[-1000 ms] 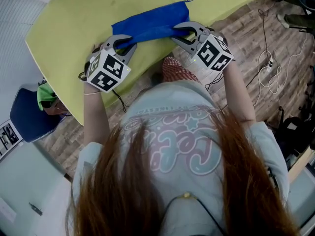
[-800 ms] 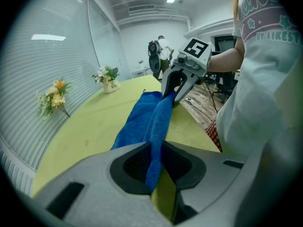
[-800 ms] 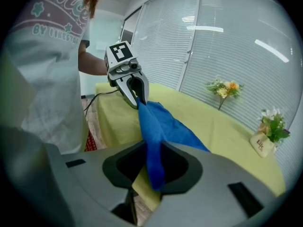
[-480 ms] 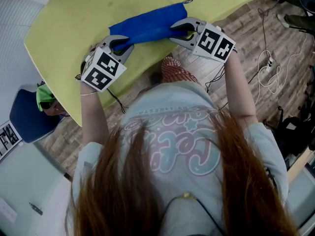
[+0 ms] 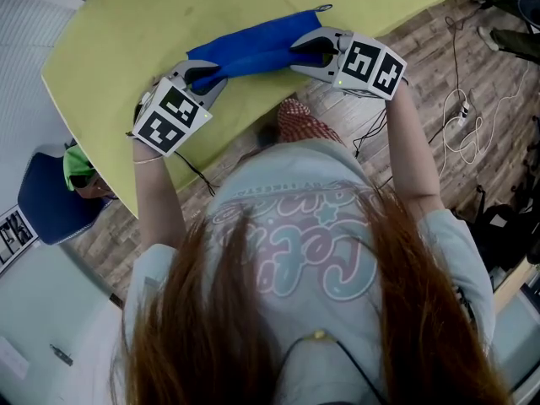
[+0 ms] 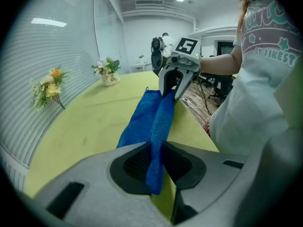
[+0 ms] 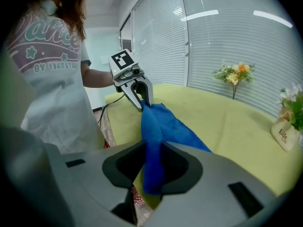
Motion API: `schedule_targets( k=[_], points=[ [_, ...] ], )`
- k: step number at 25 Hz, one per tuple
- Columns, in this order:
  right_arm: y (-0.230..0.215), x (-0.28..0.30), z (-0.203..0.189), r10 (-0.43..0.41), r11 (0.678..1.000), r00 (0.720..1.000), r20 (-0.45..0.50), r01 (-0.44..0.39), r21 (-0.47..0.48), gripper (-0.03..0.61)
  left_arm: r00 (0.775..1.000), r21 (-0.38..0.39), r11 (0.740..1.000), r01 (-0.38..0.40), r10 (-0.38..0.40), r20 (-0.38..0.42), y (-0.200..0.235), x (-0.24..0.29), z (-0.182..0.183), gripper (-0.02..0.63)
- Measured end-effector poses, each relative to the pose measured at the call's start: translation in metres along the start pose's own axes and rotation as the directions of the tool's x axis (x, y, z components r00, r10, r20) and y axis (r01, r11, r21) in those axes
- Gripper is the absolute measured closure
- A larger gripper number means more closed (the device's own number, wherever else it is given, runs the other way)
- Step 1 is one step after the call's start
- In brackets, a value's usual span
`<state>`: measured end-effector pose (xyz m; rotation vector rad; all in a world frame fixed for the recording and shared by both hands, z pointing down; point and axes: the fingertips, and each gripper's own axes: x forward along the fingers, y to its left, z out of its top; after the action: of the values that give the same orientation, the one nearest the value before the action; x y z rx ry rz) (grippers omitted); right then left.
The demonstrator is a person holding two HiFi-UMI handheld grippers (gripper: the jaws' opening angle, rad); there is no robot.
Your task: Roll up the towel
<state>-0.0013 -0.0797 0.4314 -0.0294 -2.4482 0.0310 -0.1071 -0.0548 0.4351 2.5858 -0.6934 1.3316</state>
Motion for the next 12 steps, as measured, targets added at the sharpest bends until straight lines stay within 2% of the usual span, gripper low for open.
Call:
schedule_targets(
  k=[12],
  points=[
    [-0.015, 0.000, 0.005, 0.000, 1.000, 1.000, 0.021, 0.000, -0.002, 0.472, 1.000, -0.005, 1.000, -0.016, 0.016, -0.009, 0.015, 0.003, 0.002, 0.541]
  ],
)
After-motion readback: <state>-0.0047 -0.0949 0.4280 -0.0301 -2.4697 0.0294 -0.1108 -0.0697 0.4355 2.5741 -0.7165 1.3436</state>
